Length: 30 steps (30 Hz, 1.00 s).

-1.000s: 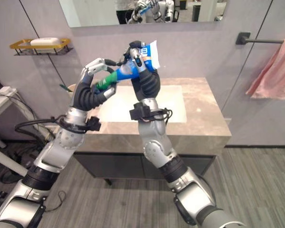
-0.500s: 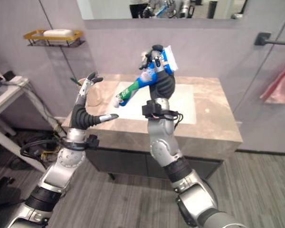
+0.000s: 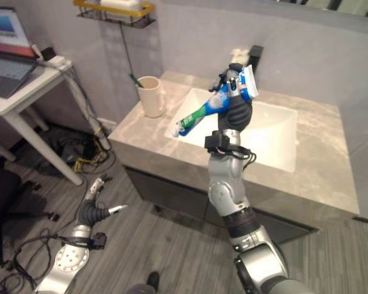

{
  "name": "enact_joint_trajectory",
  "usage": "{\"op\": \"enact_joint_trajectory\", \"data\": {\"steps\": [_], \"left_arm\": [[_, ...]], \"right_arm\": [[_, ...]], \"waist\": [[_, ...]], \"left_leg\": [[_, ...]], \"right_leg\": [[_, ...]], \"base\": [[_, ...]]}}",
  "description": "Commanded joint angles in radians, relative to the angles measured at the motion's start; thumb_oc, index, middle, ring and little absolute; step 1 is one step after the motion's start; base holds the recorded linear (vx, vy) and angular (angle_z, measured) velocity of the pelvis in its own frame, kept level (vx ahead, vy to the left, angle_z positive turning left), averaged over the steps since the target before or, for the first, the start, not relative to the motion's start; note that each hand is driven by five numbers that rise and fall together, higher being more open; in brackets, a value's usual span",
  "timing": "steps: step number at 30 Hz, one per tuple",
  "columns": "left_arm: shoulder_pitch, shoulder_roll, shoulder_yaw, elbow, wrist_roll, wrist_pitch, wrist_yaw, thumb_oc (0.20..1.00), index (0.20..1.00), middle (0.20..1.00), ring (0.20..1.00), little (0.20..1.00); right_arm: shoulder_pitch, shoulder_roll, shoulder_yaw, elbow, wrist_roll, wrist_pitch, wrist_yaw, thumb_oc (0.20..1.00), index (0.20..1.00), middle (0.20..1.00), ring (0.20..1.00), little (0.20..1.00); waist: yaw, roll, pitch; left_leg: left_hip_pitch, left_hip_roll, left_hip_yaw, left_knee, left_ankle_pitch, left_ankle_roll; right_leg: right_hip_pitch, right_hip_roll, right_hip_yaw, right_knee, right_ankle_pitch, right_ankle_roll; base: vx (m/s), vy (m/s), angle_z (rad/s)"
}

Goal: Put brush and paste in cup on sink, flatten towel.

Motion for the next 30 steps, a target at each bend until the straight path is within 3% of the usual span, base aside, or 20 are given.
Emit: {"op": "enact_joint_trajectory", "data": {"steps": [1, 6, 10, 13, 14, 15, 16, 17, 18, 21, 22, 24, 26, 30], "left_arm": [[-0.064, 0.098, 0.018, -0.074, -0.037, -0.082, -0.025, 1.0, 1.0, 1.0, 1.0, 1.0], [-0.039, 0.112, -0.035, -0.004, -0.057, -0.07, -0.081, 1.0, 1.0, 1.0, 1.0, 1.0], [-0.017, 0.116, -0.057, 0.056, -0.057, -0.061, -0.125, 1.0, 1.0, 1.0, 1.0, 1.0], [0.024, 0.146, -0.055, 0.061, -0.042, -0.057, -0.157, 1.0, 1.0, 1.0, 1.0, 1.0], [0.026, 0.14, -0.058, 0.108, -0.049, -0.052, -0.159, 1.0, 1.0, 1.0, 1.0, 1.0], [0.024, 0.139, -0.059, 0.109, -0.048, -0.052, -0.159, 1.0, 1.0, 1.0, 1.0, 1.0], [0.02, 0.136, -0.066, 0.132, -0.037, -0.043, -0.156, 1.0, 1.0, 1.0, 1.0, 1.0], [0.018, 0.134, -0.067, 0.133, -0.037, -0.044, -0.155, 1.0, 1.0, 1.0, 1.0, 1.0], [0.026, 0.125, -0.06, 0.132, -0.033, -0.035, -0.165, 1.0, 1.0, 1.0, 1.0, 1.0], [0.018, 0.109, -0.074, 0.169, -0.039, -0.035, -0.177, 1.0, 1.0, 1.0, 1.0, 1.0], [0.007, 0.1, -0.078, 0.182, -0.053, -0.036, -0.178, 1.0, 1.0, 1.0, 1.0, 1.0], [0.006, 0.09, -0.083, 0.178, -0.072, -0.035, -0.185, 1.0, 1.0, 1.0, 1.0, 1.0], [0.005, 0.05, -0.093, 0.21, -0.072, -0.036, -0.193, 1.0, 1.0, 1.0, 1.0, 1.0], [0.013, 0.031, -0.091, 0.21, -0.082, -0.028, -0.19, 1.0, 1.0, 1.0, 1.0, 1.0]], "right_arm": [[-0.079, -0.017, -0.045, -0.09, -0.031, -0.068, 0.02, 0.2, 0.2, 0.2, 0.2, 0.2], [-0.095, -0.032, -0.043, -0.084, -0.042, -0.066, 0.016, 0.2, 0.2, 0.2, 0.2, 0.2], [-0.099, -0.054, -0.043, -0.092, -0.038, -0.062, 0.03, 0.2, 0.2, 0.2, 0.2, 0.2], [-0.122, -0.059, -0.048, -0.087, -0.043, -0.061, 0.04, 0.2, 0.2, 0.2, 0.2, 0.2], [-0.135, -0.061, -0.047, -0.085, -0.039, -0.063, 0.046, 0.2, 0.2, 0.2, 0.2, 0.2], [-0.136, -0.062, -0.047, -0.084, -0.038, -0.063, 0.046, 0.2, 0.2, 0.2, 0.2, 0.2], [-0.136, -0.066, -0.046, -0.079, -0.031, -0.062, 0.05, 0.2, 0.2, 0.2, 0.2, 0.2], [-0.137, -0.068, -0.045, -0.078, -0.03, -0.063, 0.051, 0.2, 0.2, 0.2, 0.2, 0.2], [-0.14, -0.077, -0.052, -0.07, -0.019, -0.061, 0.054, 0.2, 0.2, 0.2, 0.2, 0.2], [-0.159, -0.091, -0.055, -0.052, -0.017, -0.063, 0.051, 0.2, 0.2, 0.2, 0.2, 0.2], [-0.173, -0.101, -0.044, -0.051, -0.023, -0.06, 0.054, 0.2, 0.2, 0.2, 0.2, 0.2], [-0.187, -0.115, -0.04, -0.045, -0.036, -0.055, 0.042, 0.2, 0.2, 0.2, 0.2, 0.2], [-0.191, -0.133, -0.064, -0.027, -0.038, -0.053, 0.035, 0.2, 0.2, 0.2, 0.2, 0.2], [-0.187, -0.174, -0.079, -0.049, -0.069, -0.06, 0.021, 0.2, 0.2, 0.2, 0.2, 0.2]], "waist": [[0.012, -0.048, -0.006], [0.03, -0.055, 0.004], [0.03, -0.044, 0.012], [0.028, -0.025, 0.019], [0.008, -0.006, 0.025], [0.009, -0.006, 0.024], [-0.006, 0.011, 0.025], [-0.005, 0.013, 0.025], [-0.01, 0.023, 0.028], [-0.038, 0.032, 0.05], [-0.068, 0.035, 0.073], [-0.072, 0.025, 0.074], [-0.072, 0.014, 0.057], [-0.064, 0.002, 0.043]], "left_leg": [[-0.015, -0.038, -0.03, 0.008, -0.051, 0.061], [-0.048, -0.101, -0.06, 0.07, -0.088, 0.095], [-0.066, -0.133, -0.067, 0.095, -0.102, 0.116], [-0.05, -0.132, -0.07, 0.088, -0.11, 0.128], [-0.032, -0.125, -0.08, 0.075, -0.104, 0.138], [-0.035, -0.124, -0.078, 0.074, -0.1, 0.137], [-0.018, -0.113, -0.084, 0.063, -0.099, 0.142], [-0.019, -0.11, -0.083, 0.06, -0.096, 0.14], [0.003, -0.106, -0.081, 0.05, -0.094, 0.137], [0.048, -0.105, -0.104, 0.028, -0.099, 0.132], [0.073, -0.106, -0.124, 0.032, -0.11, 0.13], [0.075, -0.115, -0.154, 0.053, -0.125, 0.127], [0.073, -0.104, -0.157, 0.067, -0.144, 0.117], [0.058, -0.058, -0.174, 0.07, -0.138, 0.088]], "right_leg": [[0.113, -0.107, -0.005, 0.03, 0.123, 0.065], [0.109, -0.162, 0.005, 0.079, 0.234, 0.069], [0.092, -0.191, 0.031, 0.116, 0.321, 0.069], [0.06, -0.169, 0.065, 0.175, 0.283, 0.061], [0.006, -0.085, 0.153, 0.204, 0.163, 0.024], [0.0, -0.085, 0.155, 0.207, 0.163, 0.022], [-0.035, -0.006, 0.197, 0.199, 0.049, -0.011], [-0.04, -0.004, 0.198, 0.204, 0.047, -0.014], [-0.07, 0.03, 0.198, 0.187, 0.0, -0.024], [-0.131, 0.073, 0.244, 0.129, 0.021, -0.021], [-0.195, 0.099, 0.328, 0.101, 0.061, -0.01], [-0.189, 0.115, 0.383, 0.102, 0.044, -0.006], [-0.127, 0.114, 0.345, 0.026, 0.046, -0.013], [-0.087, 0.136, 0.287, 0.004, 0.019, -0.033]], "base": [[0.05, 0.12, 0.18], [0.04, 0.127, 0.15], [0.02, 0.132, 0.21], [0.05, 0.163, 0.14], [0.08, 0.15, -0.05], [0.12, 0.184, -0.1], [0.04, 0.063, 0.06], [0.13, 0.104, 0.11], [0.15, 0.008, 0.22], [0.15, -0.029, 0.24], [0.1, -0.059, 0.53], [0.11, -0.125, 0.78], [0.11, -0.221, 0.65], [0.07, -0.234, 0.17]]}}
